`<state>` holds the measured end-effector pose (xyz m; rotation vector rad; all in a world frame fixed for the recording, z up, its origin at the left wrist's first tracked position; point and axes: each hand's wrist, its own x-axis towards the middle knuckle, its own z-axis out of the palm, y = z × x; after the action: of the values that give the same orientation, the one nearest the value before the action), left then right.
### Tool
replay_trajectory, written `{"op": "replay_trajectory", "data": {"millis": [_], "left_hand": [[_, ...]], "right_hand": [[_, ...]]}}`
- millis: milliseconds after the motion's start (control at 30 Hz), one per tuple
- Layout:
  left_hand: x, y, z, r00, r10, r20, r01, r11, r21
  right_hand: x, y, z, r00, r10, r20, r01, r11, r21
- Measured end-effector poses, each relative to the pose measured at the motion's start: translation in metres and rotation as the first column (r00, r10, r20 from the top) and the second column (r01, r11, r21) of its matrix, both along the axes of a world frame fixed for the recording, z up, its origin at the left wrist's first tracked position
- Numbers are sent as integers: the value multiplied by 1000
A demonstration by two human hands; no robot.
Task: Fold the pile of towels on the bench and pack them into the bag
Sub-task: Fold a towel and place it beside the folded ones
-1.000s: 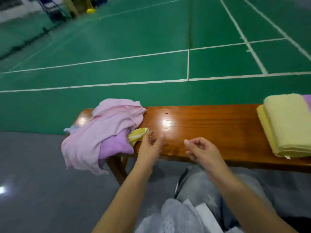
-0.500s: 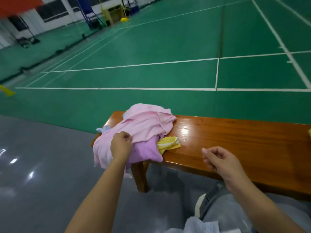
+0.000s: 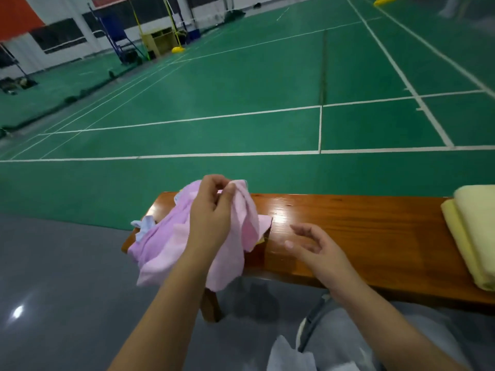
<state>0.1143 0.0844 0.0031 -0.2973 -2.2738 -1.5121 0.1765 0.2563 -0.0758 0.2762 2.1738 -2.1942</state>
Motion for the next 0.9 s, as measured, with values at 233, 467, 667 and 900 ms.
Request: {"op": "replay_trajectory", "data": {"millis": [233, 467, 667, 900], "left_hand": [[21, 74, 12, 964, -248, 97, 232, 961, 153], [29, 120, 29, 875, -449, 181, 358, 852, 383], [13, 136, 54, 838, -516, 179, 453, 840, 299], [-77, 165, 32, 907, -328, 262, 326, 944, 52]], "right_hand": [[14, 39, 10, 992, 6, -128, -15, 997, -71], [20, 110, 4, 973, -142, -183, 172, 973, 157], [17, 158, 31, 941, -193, -277, 288, 887, 361], [2, 199, 69, 845, -402, -353, 516, 786, 340]]}}
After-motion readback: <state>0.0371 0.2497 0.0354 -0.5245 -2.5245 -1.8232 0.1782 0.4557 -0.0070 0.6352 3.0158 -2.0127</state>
